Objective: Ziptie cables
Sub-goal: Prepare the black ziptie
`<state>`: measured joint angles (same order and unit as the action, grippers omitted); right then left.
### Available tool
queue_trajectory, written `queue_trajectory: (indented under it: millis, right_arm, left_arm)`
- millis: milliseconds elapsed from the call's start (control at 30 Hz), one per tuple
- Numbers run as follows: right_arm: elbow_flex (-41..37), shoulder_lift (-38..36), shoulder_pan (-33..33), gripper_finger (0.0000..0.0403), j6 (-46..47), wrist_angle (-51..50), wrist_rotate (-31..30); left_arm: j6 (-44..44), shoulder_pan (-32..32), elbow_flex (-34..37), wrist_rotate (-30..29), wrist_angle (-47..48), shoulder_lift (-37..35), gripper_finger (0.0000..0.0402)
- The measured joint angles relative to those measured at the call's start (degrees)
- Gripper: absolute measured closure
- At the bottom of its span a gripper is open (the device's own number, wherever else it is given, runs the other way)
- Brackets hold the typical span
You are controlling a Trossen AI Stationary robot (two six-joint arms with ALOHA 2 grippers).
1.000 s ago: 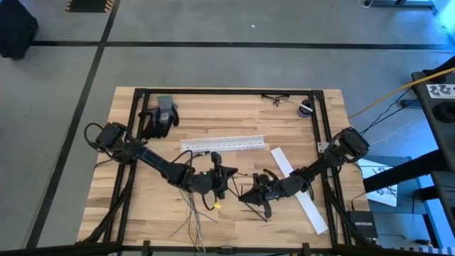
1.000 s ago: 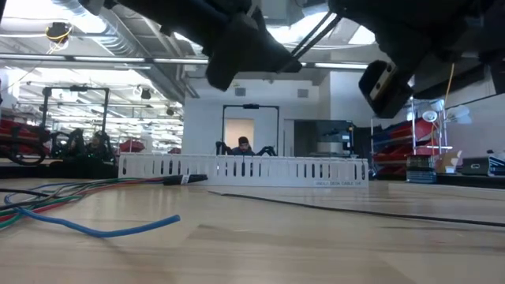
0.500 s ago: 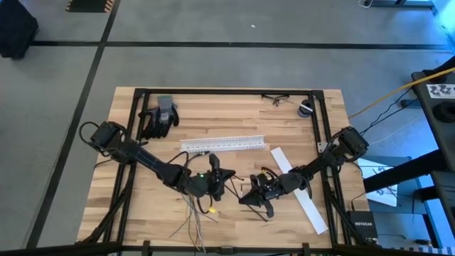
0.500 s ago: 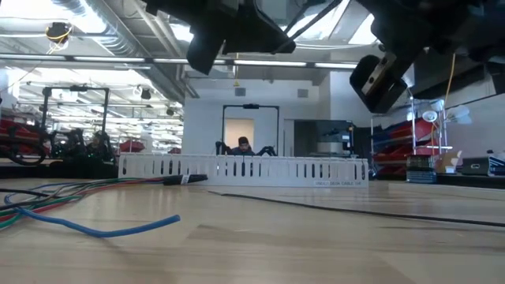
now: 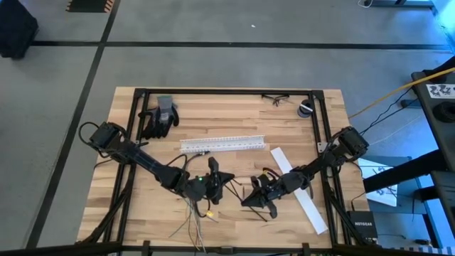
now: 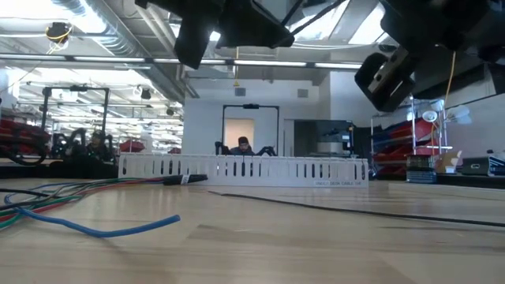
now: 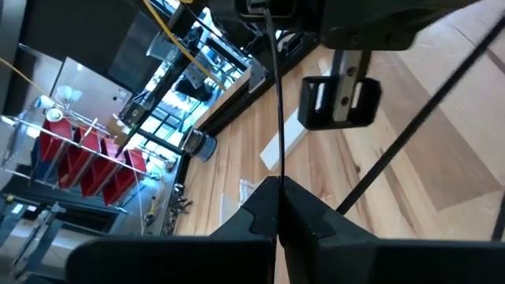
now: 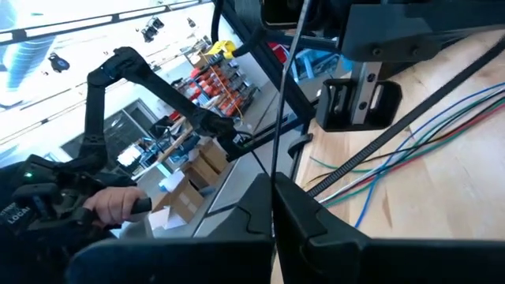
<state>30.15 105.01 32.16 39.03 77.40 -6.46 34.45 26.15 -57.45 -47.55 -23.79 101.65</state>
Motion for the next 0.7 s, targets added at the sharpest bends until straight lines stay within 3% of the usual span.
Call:
queue_trajectory:
  millis: [700]
  right_arm:
    - [0.7, 0.0, -2.2, 0.0403, -0.7, -1.6, 1.6]
  left_arm:
    - [0.2, 0.0, 0.0, 0.2, 0.1, 0.0, 0.0401]
